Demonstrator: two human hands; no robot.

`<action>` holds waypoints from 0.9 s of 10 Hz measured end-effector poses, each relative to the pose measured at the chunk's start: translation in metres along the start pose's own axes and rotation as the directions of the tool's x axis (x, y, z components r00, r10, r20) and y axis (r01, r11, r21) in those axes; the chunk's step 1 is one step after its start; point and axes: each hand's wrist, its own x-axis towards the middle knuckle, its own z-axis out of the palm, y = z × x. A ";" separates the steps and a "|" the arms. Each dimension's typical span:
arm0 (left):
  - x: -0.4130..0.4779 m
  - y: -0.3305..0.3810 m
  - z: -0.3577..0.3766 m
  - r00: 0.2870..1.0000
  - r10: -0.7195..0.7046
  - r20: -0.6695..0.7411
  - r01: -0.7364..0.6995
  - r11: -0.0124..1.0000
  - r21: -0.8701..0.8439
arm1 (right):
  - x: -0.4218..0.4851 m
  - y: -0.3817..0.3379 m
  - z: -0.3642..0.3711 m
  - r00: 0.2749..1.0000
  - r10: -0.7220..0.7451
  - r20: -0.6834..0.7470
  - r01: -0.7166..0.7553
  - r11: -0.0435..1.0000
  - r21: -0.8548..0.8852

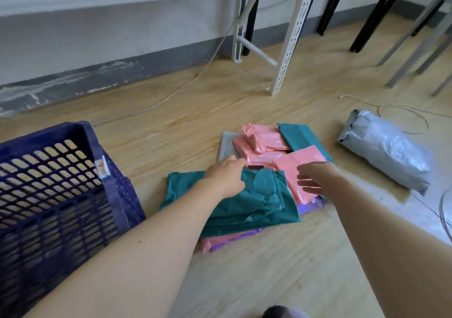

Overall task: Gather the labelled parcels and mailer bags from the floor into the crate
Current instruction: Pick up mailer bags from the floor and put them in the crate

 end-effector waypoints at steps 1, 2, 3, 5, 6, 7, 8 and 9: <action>0.024 0.019 0.018 0.999 0.039 0.036 -0.038 0.999 -0.034 | 0.019 0.016 -0.010 0.994 0.112 -0.019 -0.112 0.994 0.011; 0.040 0.032 0.032 0.995 0.079 0.061 -0.078 0.997 -0.012 | 0.032 0.032 -0.012 0.980 0.192 -0.042 -0.191 0.981 0.031; 0.057 0.039 0.043 0.991 0.111 0.074 -0.111 0.994 -0.009 | 0.040 0.041 -0.010 0.963 0.268 -0.039 -0.260 0.954 0.150; 0.079 0.039 0.058 0.991 0.109 0.072 -0.106 0.993 -0.045 | 0.062 0.049 0.000 0.940 0.336 -0.061 -0.264 0.828 0.494; 0.084 0.038 0.062 0.991 0.116 0.071 -0.113 0.992 -0.048 | 0.071 0.061 0.000 0.956 0.289 -0.055 -0.202 0.780 0.592; 0.085 0.035 0.063 0.991 0.119 0.068 -0.116 0.992 -0.047 | 0.107 0.084 -0.005 0.934 0.323 0.157 -0.328 0.590 0.738; 0.085 0.032 0.063 0.991 0.109 0.077 -0.105 0.993 -0.049 | 0.147 0.111 -0.011 0.900 0.388 0.200 -0.379 0.470 0.797; 0.083 0.029 0.063 0.991 0.101 0.085 -0.097 0.994 -0.053 | 0.102 0.077 -0.003 0.905 0.377 0.196 -0.367 0.459 0.809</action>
